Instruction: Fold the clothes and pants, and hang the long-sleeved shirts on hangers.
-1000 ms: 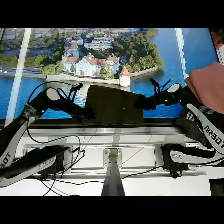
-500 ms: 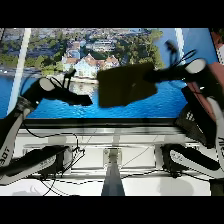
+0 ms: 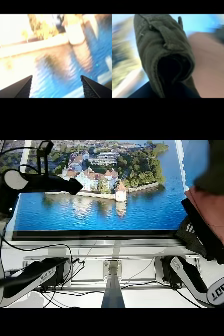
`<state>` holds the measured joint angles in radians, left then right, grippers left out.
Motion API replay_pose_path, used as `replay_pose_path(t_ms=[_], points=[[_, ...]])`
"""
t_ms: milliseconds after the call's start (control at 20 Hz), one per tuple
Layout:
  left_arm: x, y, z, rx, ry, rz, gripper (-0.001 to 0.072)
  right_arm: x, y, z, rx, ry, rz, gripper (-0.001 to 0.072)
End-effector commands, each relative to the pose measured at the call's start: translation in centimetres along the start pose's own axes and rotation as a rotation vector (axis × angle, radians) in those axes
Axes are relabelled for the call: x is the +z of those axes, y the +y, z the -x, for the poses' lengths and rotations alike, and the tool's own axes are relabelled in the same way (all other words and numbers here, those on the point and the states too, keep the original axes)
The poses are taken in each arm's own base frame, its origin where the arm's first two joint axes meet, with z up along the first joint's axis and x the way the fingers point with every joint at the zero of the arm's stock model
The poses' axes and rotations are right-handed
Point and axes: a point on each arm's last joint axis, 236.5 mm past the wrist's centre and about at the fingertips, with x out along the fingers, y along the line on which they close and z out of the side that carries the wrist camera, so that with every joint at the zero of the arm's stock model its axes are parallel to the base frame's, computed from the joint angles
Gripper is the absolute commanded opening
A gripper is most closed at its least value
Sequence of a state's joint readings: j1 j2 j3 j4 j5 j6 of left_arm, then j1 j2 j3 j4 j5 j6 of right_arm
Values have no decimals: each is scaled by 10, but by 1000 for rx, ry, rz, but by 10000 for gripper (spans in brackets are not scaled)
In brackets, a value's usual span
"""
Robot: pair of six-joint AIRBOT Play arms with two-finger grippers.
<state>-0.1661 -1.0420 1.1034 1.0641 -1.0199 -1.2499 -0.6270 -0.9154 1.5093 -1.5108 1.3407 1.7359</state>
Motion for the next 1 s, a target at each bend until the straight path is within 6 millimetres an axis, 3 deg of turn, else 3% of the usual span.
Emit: replay_pose_path(t_ms=[0, 50, 100, 150, 250, 300, 400, 450, 500, 650, 800, 950], points=[[15, -10, 11, -19, -62, 1, 691, -39, -120, 36, -342, 132, -244, 40], [15, -10, 11, -20, -61, 0, 691, -52, -136, 38, -382, 180, -296, 44], [15, -10, 11, -20, -61, 0, 691, -62, -149, 41, -414, 209, -340, 112], [15, -10, 11, -20, -61, 0, 692, -65, -158, 42, -434, 212, -367, 265], [15, -10, 11, -20, -61, 0, 691, -63, -165, 43, -445, 195, -384, 674], [15, -10, 11, -20, -62, 0, 691, -59, -162, 40, -427, 179, -381, 685], [16, -10, 11, -19, -62, 0, 691, -44, -146, 30, -341, 128, -374, 673], [16, -10, 11, -19, -62, 1, 691, -37, -134, 25, -292, 112, -343, 563], [16, -10, 11, -19, -62, 1, 691, -30, -117, 19, -232, 102, -289, 365], [16, -10, 11, -19, -62, 1, 691, -17, -48, 4, -52, 80, -80, 40], [16, -10, 11, -19, -62, 1, 691, -19, 38, -4, 128, 62, 156, 39], [16, -10, 11, -19, -62, 1, 691, -53, 131, 0, 328, 101, 414, 39]])
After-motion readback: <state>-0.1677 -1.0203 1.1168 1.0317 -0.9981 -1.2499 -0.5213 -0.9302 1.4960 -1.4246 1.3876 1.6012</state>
